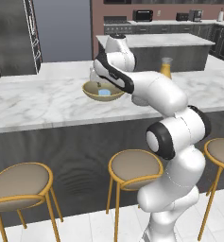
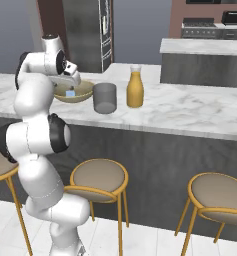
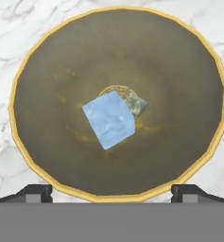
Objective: There are two ice cubes in the ice bowl. Place both ice cubes in the glass cup.
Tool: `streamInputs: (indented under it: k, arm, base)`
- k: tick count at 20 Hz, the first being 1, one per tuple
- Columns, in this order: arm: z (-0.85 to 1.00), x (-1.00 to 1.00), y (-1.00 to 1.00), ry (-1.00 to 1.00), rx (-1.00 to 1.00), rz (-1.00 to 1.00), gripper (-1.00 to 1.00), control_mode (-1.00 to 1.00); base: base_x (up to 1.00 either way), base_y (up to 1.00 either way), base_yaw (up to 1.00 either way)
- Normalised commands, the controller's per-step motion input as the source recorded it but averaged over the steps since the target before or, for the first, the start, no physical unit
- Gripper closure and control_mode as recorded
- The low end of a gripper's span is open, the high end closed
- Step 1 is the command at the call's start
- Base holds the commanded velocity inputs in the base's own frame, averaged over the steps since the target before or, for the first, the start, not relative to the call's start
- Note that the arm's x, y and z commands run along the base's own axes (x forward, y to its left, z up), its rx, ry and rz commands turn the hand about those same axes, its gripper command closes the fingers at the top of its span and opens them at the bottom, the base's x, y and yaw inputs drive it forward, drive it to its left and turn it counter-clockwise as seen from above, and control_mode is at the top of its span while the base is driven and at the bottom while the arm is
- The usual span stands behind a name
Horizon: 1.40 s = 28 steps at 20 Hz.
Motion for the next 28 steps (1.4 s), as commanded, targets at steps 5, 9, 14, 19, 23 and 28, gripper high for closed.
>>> streamInputs:
  k: [5,9,14,19,23,28]
  arm:
    - [-0.05,0.14,0.00,0.05,0.00,0.00,-1.00,-1.00]
    - [-0.05,0.28,-0.01,0.03,0.00,0.00,-1.00,-1.00]
    - [-0.12,0.42,0.00,0.10,0.00,0.00,-1.00,-1.00]
    - [-0.26,0.36,0.00,0.14,0.00,0.00,-1.00,-1.00]
    - [-0.22,0.30,0.00,0.11,0.00,0.00,-1.00,-1.00]
    - [-0.09,0.07,0.03,0.05,0.00,0.00,-1.00,-1.00]
  base:
    - [0.00,0.00,0.00]
    - [0.00,0.00,0.00]
    - [0.00,0.00,0.00]
    - [0.00,0.00,0.00]
    - [0.00,0.00,0.00]
    - [0.00,0.00,0.00]
